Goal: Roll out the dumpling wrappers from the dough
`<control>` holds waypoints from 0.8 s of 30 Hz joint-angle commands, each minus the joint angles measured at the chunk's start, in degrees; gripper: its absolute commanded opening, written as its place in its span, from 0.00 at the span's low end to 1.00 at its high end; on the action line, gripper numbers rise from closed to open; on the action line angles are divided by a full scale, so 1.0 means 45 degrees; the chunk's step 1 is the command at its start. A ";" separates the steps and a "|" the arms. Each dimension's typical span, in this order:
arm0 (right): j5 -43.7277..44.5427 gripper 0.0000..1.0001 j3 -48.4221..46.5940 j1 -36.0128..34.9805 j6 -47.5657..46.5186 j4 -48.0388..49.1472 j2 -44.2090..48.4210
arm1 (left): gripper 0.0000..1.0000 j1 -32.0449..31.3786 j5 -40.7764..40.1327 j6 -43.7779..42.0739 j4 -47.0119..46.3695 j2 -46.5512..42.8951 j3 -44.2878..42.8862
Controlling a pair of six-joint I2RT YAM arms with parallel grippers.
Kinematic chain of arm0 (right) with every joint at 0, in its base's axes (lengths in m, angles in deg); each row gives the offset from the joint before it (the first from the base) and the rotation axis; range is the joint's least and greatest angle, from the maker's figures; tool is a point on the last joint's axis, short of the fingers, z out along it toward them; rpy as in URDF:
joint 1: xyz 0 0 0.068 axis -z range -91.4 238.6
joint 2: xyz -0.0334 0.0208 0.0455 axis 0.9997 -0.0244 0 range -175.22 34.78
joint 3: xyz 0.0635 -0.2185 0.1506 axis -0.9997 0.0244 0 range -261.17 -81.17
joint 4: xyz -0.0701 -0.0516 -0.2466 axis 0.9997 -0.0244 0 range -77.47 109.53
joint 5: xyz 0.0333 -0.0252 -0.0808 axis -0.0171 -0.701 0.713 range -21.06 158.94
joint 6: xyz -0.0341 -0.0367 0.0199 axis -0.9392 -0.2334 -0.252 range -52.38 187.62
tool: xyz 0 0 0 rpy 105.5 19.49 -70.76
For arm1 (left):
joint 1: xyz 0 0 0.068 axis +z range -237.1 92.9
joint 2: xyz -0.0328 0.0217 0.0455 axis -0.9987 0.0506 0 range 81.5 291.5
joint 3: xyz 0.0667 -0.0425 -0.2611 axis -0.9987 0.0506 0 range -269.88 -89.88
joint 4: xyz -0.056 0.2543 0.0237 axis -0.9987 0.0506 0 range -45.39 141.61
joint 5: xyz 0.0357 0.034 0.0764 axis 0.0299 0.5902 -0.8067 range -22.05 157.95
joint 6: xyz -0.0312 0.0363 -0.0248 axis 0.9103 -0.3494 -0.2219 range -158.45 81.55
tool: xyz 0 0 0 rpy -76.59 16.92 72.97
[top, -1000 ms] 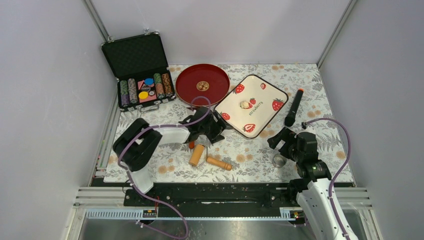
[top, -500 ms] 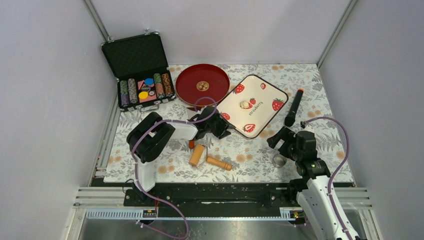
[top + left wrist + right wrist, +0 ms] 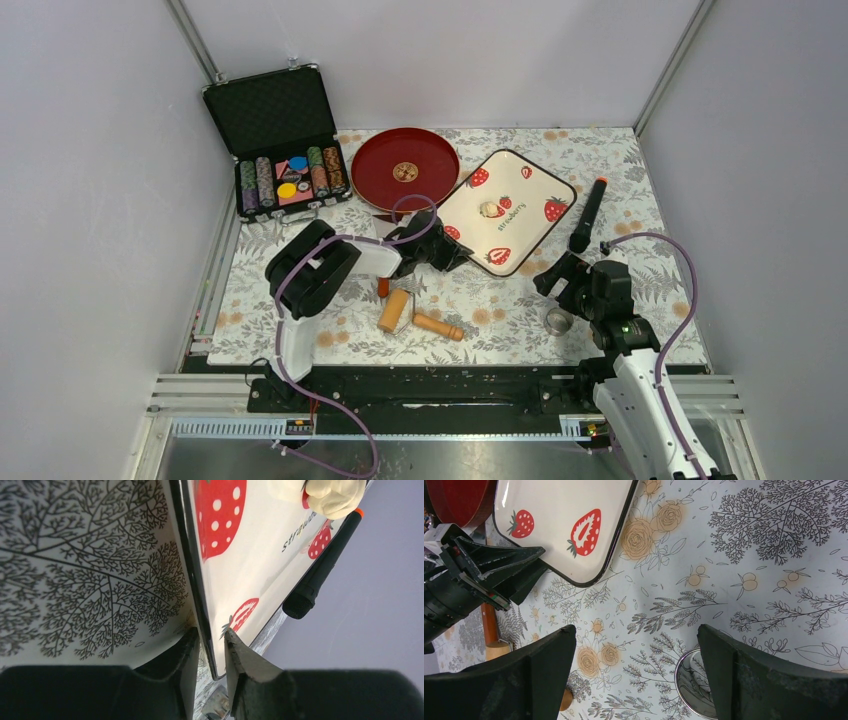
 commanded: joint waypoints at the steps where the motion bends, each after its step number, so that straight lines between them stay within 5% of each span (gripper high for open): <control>1: -0.0139 0.99 -0.0033 -0.0039 -0.0205 0.0333 -0.0067 | 0.21 0.0137 -0.0390 0.0213 0.0496 0.0562 -0.0305; 7: -0.0226 0.99 -0.0193 -0.0040 -0.0280 0.0319 -0.0118 | 0.00 0.0395 -0.0367 0.0122 0.0752 0.0119 0.0198; 24: -0.0111 0.99 -0.3404 -0.0035 -0.0864 -0.2044 0.0023 | 0.00 0.0341 -0.0238 0.0124 0.0624 -0.2369 0.2738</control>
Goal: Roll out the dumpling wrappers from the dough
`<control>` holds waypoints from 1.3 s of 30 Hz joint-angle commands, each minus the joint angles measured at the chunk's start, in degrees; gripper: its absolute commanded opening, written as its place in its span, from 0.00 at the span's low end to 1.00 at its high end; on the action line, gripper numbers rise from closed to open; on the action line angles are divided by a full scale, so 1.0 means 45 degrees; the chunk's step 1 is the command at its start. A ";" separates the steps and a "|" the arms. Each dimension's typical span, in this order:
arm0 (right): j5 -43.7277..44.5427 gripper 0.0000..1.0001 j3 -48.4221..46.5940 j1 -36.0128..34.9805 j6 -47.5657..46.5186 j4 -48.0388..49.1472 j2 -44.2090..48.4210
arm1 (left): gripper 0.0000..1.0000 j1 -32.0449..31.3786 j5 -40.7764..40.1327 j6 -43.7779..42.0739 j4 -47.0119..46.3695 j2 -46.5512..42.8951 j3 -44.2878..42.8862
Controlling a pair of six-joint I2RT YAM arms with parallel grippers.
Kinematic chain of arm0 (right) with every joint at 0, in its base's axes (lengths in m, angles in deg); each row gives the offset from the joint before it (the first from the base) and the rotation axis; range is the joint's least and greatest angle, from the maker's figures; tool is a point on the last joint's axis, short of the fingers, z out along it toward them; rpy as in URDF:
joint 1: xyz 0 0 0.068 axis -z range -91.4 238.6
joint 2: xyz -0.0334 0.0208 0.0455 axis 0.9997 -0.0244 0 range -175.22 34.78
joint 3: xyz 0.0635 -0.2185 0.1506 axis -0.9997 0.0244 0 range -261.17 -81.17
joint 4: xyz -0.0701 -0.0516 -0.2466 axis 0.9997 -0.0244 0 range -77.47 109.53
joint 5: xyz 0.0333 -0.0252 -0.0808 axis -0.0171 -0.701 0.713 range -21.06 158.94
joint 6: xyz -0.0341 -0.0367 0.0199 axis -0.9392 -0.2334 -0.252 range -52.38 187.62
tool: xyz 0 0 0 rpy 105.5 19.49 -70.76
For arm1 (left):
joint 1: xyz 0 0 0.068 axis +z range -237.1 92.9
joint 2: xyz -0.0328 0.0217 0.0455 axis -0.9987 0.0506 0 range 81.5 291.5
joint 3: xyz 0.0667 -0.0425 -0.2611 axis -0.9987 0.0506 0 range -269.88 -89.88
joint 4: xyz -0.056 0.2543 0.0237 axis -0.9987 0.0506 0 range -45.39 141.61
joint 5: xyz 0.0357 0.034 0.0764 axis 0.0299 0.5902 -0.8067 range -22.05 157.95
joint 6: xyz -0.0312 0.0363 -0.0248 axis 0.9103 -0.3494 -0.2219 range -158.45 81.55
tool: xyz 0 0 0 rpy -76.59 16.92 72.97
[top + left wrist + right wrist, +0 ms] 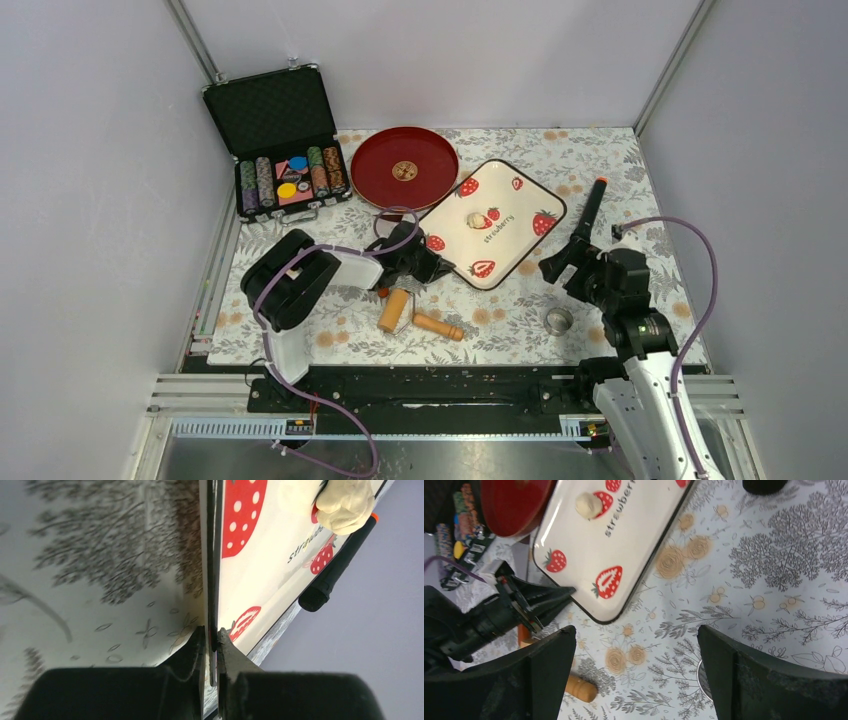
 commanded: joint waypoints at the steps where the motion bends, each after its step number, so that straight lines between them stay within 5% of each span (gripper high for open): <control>1: -0.0030 0.99 -0.1520 -0.0046 -0.0364 -0.0925 -0.0381 | 0.00 -0.0072 -0.0290 -0.0027 0.0567 -0.0894 0.0711; 17: -0.0597 0.99 -0.1878 -0.0034 -0.0214 -0.1406 -0.0940 | 0.00 -0.0364 0.1111 -0.1340 0.0271 -0.1412 0.2858; 30: -0.1196 0.99 -0.1865 -0.0036 -0.0357 -0.1518 -0.0977 | 0.00 -0.0257 0.2034 -0.5226 0.5061 -0.1739 0.1007; 39: -0.1547 0.99 -0.1887 -0.0034 -0.0525 -0.1635 -0.1112 | 0.00 0.1229 0.2333 -0.8052 0.7692 -0.1476 -0.0245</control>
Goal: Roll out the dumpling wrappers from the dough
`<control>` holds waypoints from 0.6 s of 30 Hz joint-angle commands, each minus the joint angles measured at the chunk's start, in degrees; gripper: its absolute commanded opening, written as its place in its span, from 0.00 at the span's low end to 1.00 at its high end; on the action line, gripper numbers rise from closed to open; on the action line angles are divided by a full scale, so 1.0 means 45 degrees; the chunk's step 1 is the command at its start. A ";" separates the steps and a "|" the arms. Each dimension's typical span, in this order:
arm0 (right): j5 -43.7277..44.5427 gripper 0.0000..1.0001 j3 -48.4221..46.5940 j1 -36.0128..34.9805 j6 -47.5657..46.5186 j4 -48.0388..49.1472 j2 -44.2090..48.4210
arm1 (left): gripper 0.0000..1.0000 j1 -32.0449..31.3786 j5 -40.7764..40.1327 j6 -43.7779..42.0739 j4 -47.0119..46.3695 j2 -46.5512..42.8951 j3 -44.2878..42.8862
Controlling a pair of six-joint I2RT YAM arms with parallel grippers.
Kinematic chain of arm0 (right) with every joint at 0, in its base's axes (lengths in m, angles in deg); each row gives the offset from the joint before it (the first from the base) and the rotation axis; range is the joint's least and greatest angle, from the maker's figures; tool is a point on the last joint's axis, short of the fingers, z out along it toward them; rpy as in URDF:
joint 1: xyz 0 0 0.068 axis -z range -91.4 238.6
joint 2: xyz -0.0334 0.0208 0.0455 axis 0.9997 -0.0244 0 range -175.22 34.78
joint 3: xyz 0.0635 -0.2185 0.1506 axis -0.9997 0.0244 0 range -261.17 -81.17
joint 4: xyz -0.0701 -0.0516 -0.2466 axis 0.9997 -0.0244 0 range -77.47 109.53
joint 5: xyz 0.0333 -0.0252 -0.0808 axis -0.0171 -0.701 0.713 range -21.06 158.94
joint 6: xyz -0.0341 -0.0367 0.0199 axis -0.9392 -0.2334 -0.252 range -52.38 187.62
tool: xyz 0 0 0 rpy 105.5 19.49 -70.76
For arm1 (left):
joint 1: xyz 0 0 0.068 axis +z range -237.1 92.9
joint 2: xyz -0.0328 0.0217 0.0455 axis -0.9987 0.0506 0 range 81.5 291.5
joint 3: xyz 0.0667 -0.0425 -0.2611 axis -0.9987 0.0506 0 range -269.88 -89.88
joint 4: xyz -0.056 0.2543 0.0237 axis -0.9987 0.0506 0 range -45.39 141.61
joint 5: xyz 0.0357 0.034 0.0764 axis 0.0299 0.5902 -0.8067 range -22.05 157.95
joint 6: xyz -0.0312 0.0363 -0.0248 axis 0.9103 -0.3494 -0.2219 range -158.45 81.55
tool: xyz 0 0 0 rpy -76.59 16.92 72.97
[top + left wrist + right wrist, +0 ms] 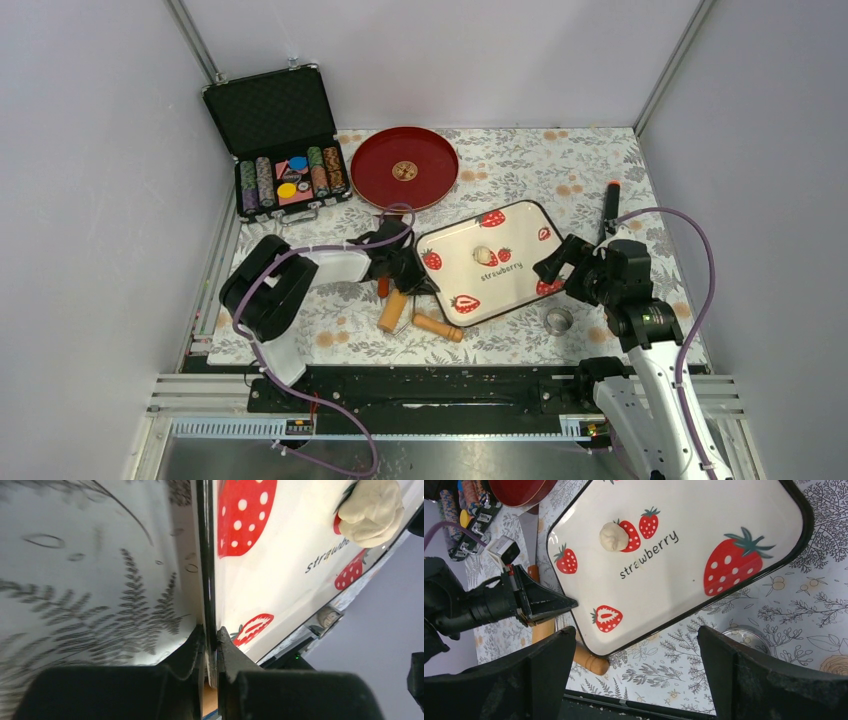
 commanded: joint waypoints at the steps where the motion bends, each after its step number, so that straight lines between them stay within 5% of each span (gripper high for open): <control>1: -0.0427 0.99 -0.0153 -0.0034 -0.0312 -0.0086 -0.0080 | 0.00 0.0777 -0.0416 -0.3026 0.3506 0.0269 -0.0572; 18: -0.1144 0.99 0.0022 -0.0036 -0.0646 -0.0088 -0.0831 | 0.00 0.1693 0.0237 -0.7514 0.6809 0.2760 -0.3919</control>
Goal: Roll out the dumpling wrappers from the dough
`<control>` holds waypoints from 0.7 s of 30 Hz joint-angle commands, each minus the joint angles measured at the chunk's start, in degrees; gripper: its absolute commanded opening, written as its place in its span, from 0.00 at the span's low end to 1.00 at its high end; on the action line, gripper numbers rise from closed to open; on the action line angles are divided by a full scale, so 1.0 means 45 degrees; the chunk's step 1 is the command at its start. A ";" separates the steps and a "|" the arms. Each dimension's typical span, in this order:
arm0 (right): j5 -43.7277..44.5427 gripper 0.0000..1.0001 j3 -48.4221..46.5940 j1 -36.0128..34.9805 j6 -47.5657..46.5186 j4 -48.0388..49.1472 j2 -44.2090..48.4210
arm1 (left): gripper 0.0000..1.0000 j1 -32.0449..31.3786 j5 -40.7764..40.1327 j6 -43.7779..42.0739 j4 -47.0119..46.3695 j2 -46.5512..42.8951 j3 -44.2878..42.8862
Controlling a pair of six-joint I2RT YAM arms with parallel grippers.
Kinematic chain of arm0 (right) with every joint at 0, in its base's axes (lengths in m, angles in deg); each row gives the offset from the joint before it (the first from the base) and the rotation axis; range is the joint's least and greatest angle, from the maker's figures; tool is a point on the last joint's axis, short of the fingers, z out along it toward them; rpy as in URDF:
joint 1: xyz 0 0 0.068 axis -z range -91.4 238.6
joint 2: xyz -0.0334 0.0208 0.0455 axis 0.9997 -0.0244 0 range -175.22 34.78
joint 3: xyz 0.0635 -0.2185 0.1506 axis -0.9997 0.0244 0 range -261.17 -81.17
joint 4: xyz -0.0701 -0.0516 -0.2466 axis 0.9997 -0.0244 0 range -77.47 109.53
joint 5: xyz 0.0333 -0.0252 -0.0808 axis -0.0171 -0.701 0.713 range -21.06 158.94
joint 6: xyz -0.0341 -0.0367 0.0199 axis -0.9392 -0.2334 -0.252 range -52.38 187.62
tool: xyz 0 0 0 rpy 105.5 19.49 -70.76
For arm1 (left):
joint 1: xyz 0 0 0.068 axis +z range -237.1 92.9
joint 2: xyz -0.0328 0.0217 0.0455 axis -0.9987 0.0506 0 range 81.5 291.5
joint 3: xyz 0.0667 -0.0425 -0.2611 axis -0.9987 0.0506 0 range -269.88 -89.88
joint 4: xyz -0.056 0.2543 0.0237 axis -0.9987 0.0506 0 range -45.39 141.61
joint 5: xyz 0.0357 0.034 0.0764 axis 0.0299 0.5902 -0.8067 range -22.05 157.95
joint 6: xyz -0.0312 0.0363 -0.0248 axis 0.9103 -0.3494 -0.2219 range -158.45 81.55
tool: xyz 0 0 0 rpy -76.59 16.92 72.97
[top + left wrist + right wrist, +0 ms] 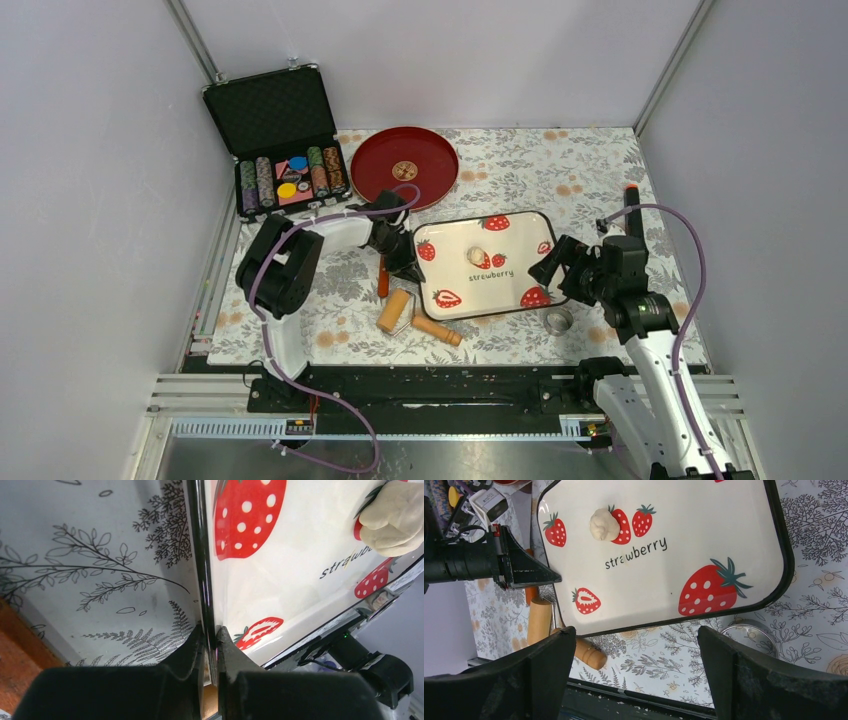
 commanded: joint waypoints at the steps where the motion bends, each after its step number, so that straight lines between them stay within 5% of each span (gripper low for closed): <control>1: -0.0496 0.99 0.0027 -0.0034 -0.0355 -0.0004 -0.0195 | 0.00 -0.0081 -0.0937 -0.1916 0.1234 0.0820 0.0036; 18: -0.0966 0.99 0.0383 -0.0035 -0.0657 0.0011 -0.0680 | 0.00 -0.0430 -0.0615 -0.1190 0.1149 0.0839 -0.0570; 21: -0.1040 0.99 0.0425 -0.0029 -0.0709 -0.0014 -0.0697 | 0.15 -0.0429 -0.0858 -0.0986 0.1247 0.0403 -0.0641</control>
